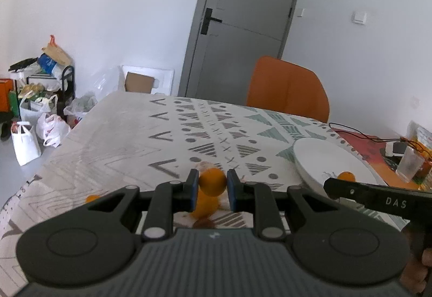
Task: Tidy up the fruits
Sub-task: 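Grasp a small orange with the left gripper while the right gripper grasps the red plum, then carry both fruits onto the white plate and open both grippers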
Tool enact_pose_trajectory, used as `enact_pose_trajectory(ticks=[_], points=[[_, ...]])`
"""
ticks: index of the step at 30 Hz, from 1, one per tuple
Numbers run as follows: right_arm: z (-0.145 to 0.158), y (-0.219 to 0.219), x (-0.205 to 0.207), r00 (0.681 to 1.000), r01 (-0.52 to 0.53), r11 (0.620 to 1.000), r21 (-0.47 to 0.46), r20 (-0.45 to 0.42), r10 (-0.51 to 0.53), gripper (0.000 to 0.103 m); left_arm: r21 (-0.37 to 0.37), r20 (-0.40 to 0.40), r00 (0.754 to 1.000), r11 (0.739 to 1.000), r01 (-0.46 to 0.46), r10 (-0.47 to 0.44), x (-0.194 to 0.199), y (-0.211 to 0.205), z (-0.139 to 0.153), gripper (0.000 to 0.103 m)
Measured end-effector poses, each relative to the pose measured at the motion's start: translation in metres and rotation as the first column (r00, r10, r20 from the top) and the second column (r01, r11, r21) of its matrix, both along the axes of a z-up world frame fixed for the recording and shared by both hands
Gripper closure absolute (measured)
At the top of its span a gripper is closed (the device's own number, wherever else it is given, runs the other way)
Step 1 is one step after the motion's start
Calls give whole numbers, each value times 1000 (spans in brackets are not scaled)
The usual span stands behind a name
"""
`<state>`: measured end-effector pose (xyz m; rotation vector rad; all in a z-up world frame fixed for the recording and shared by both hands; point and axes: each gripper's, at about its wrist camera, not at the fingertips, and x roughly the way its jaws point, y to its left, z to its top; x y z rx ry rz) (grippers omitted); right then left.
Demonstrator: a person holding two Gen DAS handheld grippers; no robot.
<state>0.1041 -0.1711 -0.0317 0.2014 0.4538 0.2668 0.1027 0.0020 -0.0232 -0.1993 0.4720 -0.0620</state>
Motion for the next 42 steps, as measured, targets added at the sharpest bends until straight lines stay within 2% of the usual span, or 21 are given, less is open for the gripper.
enact_pose_trajectory(ticks=[12, 18, 21, 29, 42], points=[[18, -34, -17, 996, 43, 999, 27, 76, -45, 81, 18, 58, 997, 999, 48, -49, -3, -28, 17, 82], [24, -50, -22, 991, 69, 997, 24, 113, -71, 81, 20, 57, 996, 997, 72, -73, 3, -37, 16, 82], [23, -58, -22, 990, 86, 996, 31, 113, -89, 81, 6, 67, 994, 996, 85, -85, 10, -42, 16, 82], [14, -78, -18, 987, 121, 992, 40, 99, -125, 81, 23, 75, 986, 989, 146, -148, 24, -66, 14, 82], [-11, -104, -6, 984, 174, 983, 61, 37, -176, 81, 33, 35, 974, 974, 223, -224, 53, -95, 0, 82]])
